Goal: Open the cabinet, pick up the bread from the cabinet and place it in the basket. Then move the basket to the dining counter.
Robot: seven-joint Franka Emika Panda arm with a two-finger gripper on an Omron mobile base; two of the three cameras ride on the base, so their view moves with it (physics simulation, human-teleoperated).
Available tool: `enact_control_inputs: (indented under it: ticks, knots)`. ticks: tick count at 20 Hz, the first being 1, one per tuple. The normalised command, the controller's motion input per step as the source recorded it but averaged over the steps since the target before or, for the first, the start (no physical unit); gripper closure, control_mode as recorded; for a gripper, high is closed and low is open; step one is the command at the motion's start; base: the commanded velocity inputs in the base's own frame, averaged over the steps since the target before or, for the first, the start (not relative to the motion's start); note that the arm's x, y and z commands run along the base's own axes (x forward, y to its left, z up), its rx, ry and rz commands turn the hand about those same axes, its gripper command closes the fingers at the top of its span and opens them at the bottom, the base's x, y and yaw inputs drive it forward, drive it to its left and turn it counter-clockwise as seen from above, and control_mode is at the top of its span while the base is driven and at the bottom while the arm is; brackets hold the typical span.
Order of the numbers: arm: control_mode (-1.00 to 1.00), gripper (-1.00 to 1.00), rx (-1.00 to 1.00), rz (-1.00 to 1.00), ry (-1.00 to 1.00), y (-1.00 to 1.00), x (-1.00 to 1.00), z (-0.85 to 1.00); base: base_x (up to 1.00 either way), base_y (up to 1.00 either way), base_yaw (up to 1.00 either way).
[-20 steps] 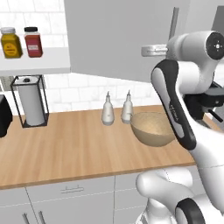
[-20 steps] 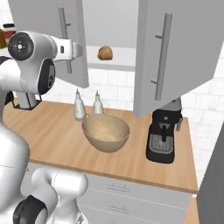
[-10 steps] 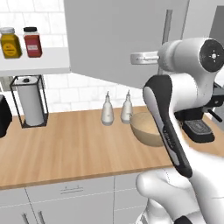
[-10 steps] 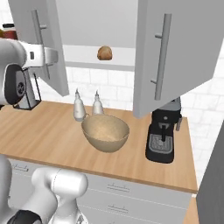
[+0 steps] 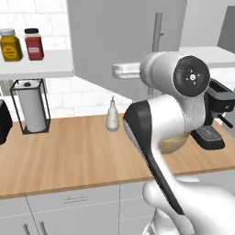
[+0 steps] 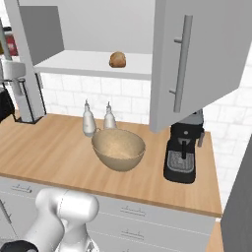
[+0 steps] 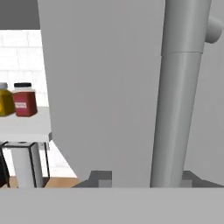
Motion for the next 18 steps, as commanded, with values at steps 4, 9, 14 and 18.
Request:
enact_control_inputs:
  ticks: [4,9,14,18]
  knots:
    - [-1.0,1.0,-0.05,-0.11,0.01,1.0,0.0,-0.28,0.0,0.0,0.0]
    - [-1.0,1.0,0.0,-0.09,0.0,1.0,0.11,-0.23,0.0,0.0,0.0]
    - [-1.0,1.0,0.0,-0.04,0.0,1.0,0.08,-0.35,0.0,0.0,0.0]
    - [-1.0,1.0,0.0,-0.01,-0.01,1.0,-0.01,-0.34,0.0,0.0,0.0]
